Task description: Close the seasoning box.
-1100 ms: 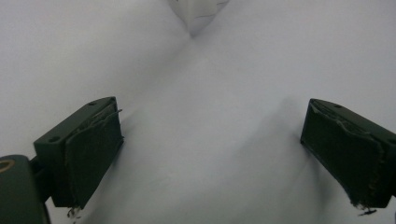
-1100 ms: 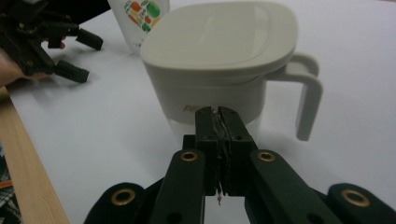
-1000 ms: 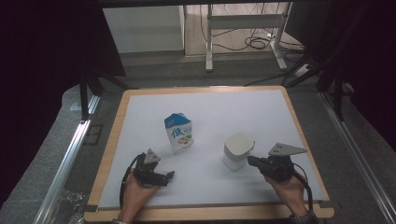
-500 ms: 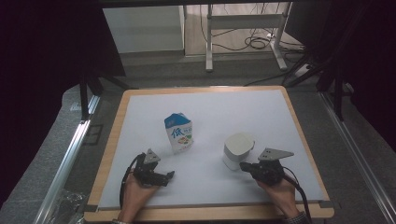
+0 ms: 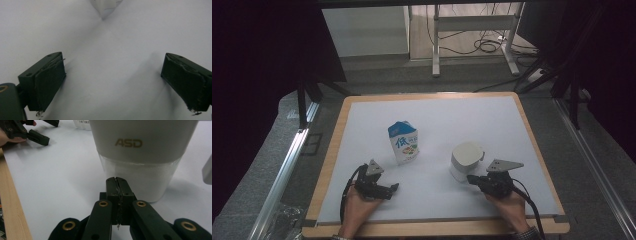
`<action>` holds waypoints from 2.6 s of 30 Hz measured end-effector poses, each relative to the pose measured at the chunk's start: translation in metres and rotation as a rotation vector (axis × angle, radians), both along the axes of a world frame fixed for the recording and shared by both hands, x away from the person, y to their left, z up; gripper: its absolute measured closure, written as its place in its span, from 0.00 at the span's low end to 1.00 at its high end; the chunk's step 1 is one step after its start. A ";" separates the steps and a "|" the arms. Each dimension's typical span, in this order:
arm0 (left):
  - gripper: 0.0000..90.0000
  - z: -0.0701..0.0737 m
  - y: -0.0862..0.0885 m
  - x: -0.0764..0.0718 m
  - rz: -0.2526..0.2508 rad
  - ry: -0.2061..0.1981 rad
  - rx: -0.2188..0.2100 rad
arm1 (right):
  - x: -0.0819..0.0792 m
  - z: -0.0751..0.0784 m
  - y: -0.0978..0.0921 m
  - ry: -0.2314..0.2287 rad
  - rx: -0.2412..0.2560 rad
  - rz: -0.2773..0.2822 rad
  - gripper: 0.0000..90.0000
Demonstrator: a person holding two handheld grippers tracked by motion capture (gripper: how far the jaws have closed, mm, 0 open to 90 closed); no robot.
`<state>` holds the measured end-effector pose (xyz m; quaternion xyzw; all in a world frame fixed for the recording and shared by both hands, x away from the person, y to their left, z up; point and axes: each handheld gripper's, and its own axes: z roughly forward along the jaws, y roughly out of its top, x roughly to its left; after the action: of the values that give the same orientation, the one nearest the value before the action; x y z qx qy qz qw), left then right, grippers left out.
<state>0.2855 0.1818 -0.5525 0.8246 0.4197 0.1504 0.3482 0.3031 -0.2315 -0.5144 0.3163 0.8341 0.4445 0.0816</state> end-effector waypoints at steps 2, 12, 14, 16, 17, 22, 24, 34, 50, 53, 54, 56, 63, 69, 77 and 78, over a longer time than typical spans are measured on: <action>0.06 0.000 0.000 0.000 0.000 0.000 0.000 | 0.001 -0.002 0.002 0.006 -0.007 0.000 0.99; 0.06 0.000 0.000 0.000 0.000 0.000 0.000 | 0.007 -0.005 0.008 0.010 -0.013 -0.004 0.99; 0.06 0.000 0.000 0.000 0.000 0.000 0.000 | 0.010 -0.005 0.009 0.008 -0.015 -0.003 0.99; 0.06 0.000 0.000 0.000 0.000 0.000 0.000 | 0.011 -0.005 0.011 0.005 -0.020 -0.004 0.99; 0.06 0.000 0.000 0.000 0.000 0.000 0.000 | 0.012 -0.005 0.011 0.007 -0.024 -0.006 0.99; 0.06 0.000 0.000 0.000 0.000 0.000 0.000 | 0.017 -0.005 0.015 0.002 -0.032 -0.010 1.00; 0.06 0.000 0.000 0.000 -0.001 0.000 0.000 | 0.019 -0.005 0.016 0.000 -0.034 -0.014 0.99; 0.06 0.000 0.000 0.000 -0.001 0.000 0.001 | 0.029 -0.005 0.024 -0.005 -0.047 -0.021 0.99; 0.06 0.000 0.000 0.000 0.000 0.000 0.000 | 0.043 -0.004 0.032 -0.025 -0.068 -0.036 0.99; 0.06 0.000 0.000 0.000 0.000 0.000 0.000 | 0.046 -0.004 0.033 -0.026 -0.066 -0.039 1.00; 0.06 0.000 0.000 0.000 0.000 0.000 0.000 | 0.047 -0.004 0.034 -0.025 -0.066 -0.041 1.00; 0.06 0.000 0.000 0.000 0.000 0.001 0.000 | 0.048 -0.004 0.035 -0.030 -0.070 -0.040 0.99; 0.06 0.000 0.000 0.000 0.000 0.000 0.000 | 0.050 -0.004 0.037 -0.032 -0.076 -0.039 0.99; 0.06 0.000 0.000 0.000 0.000 0.000 0.000 | 0.048 -0.002 0.036 -0.047 -0.080 -0.042 0.99; 0.06 0.000 0.000 0.000 0.000 0.000 0.000 | 0.043 0.004 0.035 -0.057 -0.078 -0.037 0.82; 0.06 0.000 0.000 0.000 -0.001 0.000 0.000 | 0.042 0.004 0.035 -0.060 -0.081 -0.037 0.80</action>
<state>0.2856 0.1819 -0.5525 0.8249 0.4194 0.1504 0.3480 0.3453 -0.1963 -0.5100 0.3147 0.8425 0.4182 0.1275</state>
